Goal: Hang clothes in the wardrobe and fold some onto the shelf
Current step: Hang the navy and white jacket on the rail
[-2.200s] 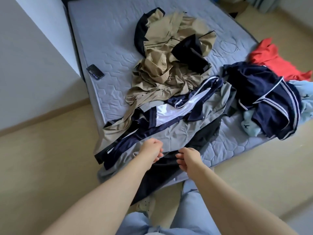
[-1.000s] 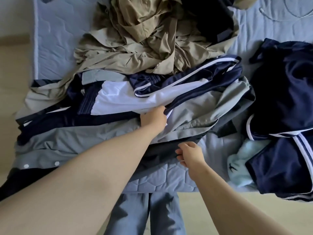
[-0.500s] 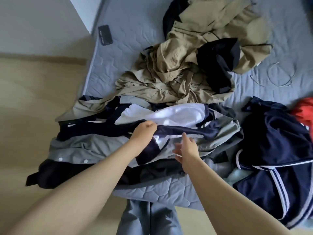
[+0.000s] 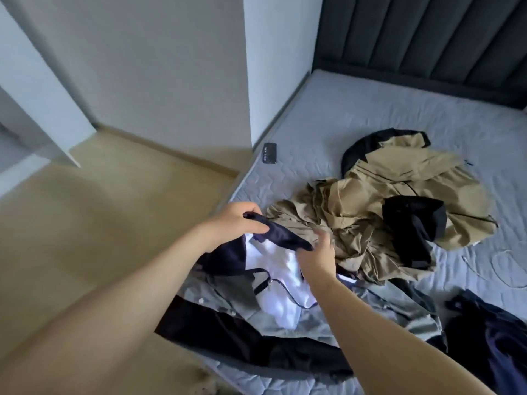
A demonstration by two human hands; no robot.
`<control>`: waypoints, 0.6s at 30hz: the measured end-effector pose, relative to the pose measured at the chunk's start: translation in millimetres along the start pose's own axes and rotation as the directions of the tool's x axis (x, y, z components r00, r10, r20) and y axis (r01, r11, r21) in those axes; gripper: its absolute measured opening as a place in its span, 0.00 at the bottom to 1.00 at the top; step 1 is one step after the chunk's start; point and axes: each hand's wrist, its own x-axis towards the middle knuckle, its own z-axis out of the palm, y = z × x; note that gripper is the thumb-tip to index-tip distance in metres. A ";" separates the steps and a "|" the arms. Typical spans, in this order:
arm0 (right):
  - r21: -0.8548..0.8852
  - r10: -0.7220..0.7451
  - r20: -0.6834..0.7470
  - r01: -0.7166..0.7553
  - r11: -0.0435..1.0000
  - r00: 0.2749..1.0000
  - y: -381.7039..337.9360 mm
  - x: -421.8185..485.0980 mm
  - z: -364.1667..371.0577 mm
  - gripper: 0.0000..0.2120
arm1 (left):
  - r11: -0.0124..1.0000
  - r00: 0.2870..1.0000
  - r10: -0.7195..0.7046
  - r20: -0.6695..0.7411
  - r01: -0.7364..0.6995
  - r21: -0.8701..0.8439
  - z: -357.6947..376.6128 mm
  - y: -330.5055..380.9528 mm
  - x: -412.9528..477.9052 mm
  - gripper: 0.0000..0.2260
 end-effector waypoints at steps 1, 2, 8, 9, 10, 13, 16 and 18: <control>-0.145 -0.050 0.044 0.056 0.988 0.998 -12.2 -4.3 8.5 0.26 | 1.000 0.999 0.031 -0.021 -0.031 -0.007 -12.8 4.3 -8.7 0.08; -0.284 -0.082 0.079 0.102 0.953 0.993 -22.6 -9.0 16.0 0.27 | 0.999 0.998 0.053 -0.033 -0.053 0.006 -23.1 7.4 -15.3 0.09; -0.548 -0.240 0.270 0.354 0.758 0.933 -93.4 -55.8 76.3 0.09 | 0.974 0.988 0.134 -0.071 -0.119 0.191 -105.4 21.1 -71.6 0.11; -0.545 -0.268 0.287 0.387 0.744 0.920 -104.6 -63.1 87.6 0.05 | 0.964 0.989 0.133 -0.061 -0.114 0.240 -120.2 21.5 -82.2 0.11; -0.520 -0.296 0.292 0.411 0.749 0.910 -116.7 -70.5 100.9 0.03 | 0.952 0.991 0.122 -0.057 -0.101 0.289 -138.3 20.5 -94.2 0.11; -0.304 -0.353 0.255 0.421 0.855 0.900 -154.1 -91.8 143.4 0.04 | 0.894 0.994 0.057 -0.092 -0.010 0.449 -199.9 11.5 -128.1 0.12; -0.142 -0.405 0.218 0.439 0.887 0.888 -194.7 -112.4 186.1 0.05 | 0.808 0.977 0.044 -0.209 0.088 0.582 -254.4 -11.5 -156.2 0.09; -0.090 -0.456 0.213 0.482 0.872 0.864 -220.4 -127.9 216.3 0.07 | 0.809 0.937 0.056 -0.344 0.159 0.566 -282.6 -35.7 -171.5 0.05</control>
